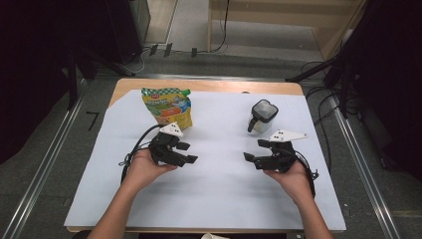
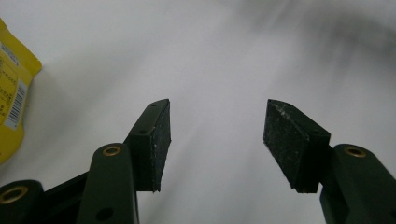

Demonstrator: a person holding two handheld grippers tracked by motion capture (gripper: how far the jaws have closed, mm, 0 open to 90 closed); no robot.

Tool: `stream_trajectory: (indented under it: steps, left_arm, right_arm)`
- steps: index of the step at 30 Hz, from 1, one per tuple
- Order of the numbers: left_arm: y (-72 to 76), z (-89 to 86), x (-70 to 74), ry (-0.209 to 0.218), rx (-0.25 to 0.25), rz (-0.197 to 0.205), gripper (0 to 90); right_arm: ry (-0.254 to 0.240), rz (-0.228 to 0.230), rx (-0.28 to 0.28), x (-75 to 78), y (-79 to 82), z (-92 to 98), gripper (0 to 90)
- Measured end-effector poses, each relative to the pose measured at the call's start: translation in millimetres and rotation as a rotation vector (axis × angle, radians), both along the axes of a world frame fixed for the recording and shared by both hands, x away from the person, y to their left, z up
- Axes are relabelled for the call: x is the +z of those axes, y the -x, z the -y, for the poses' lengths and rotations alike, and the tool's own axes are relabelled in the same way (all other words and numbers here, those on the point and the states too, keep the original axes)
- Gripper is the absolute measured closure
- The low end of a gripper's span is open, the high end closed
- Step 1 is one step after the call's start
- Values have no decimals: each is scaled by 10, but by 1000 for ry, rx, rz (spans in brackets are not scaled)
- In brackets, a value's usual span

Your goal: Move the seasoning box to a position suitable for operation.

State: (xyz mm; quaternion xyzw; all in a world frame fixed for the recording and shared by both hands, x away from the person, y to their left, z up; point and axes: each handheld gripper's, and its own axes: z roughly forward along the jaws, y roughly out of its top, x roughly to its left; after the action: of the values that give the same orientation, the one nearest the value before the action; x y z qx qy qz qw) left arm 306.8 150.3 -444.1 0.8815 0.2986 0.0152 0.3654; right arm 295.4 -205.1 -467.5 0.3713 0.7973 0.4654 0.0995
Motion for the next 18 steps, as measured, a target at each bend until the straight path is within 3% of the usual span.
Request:
stream_trajectory:
  steps: [3, 8, 9, 13, 18]
  left_arm:
    - [-14, -12, -25, -3, 3, -25, 406]
    - [13, -31, -9, -1, -10, -19, 404]
    - [21, -52, 15, 19, -9, -18, 402]
    - [15, -79, 17, 25, -8, -17, 387]
    - [-2, -88, 1, 12, -3, -29, 385]
  right_arm:
    - [3, 20, 7, 15, 20, -13, 269]
    - [8, 7, 19, -7, 14, -30, 303]
    - [33, 1, 20, -26, 5, -42, 316]
    - [48, -9, 24, -46, -6, -65, 326]
    - [47, -8, 25, -53, -14, -81, 333]
